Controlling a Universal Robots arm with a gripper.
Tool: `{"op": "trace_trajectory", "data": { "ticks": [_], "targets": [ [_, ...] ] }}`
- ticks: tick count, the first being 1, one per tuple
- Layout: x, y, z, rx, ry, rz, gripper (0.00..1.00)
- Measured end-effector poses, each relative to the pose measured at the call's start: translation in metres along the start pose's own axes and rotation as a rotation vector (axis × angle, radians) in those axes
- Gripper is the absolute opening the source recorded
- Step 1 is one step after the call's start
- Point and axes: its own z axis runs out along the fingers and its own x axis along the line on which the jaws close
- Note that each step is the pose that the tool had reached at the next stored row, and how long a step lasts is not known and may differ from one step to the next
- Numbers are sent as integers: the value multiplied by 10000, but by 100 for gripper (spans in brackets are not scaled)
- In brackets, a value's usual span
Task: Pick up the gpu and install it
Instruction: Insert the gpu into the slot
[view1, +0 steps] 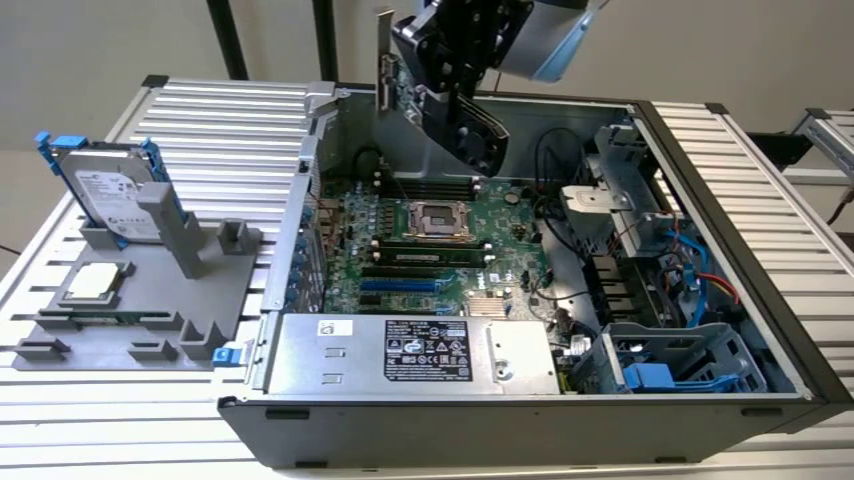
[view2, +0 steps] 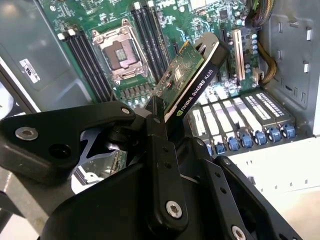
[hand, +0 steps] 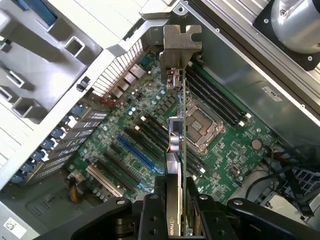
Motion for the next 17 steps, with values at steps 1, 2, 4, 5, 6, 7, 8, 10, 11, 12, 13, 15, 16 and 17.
{"op": "trace_trajectory", "data": {
  "ticks": [1,2,4,5,6,7,8,10,11,12,13,15,16,17],
  "targets": [
    [0,0,0,-1,3,-55,0],
    [0,0,0,-2,6,-110,0],
    [0,0,0,-4,13,-226,0],
    [0,0,0,-5,17,-285,0],
    [0,0,0,-6,21,-345,0],
    [0,0,0,-6,24,-403,0],
    [0,0,0,-8,27,-461,0],
    [0,0,0,-9,34,-581,0],
    [0,0,0,-10,38,-641,0],
    [0,0,0,-12,42,-708,0],
    [0,0,0,-12,46,-767,0],
    [0,0,0,-14,53,-886,0],
    [0,0,0,-15,56,-944,0],
    [0,0,0,-16,60,-1004,0]
  ]
}}
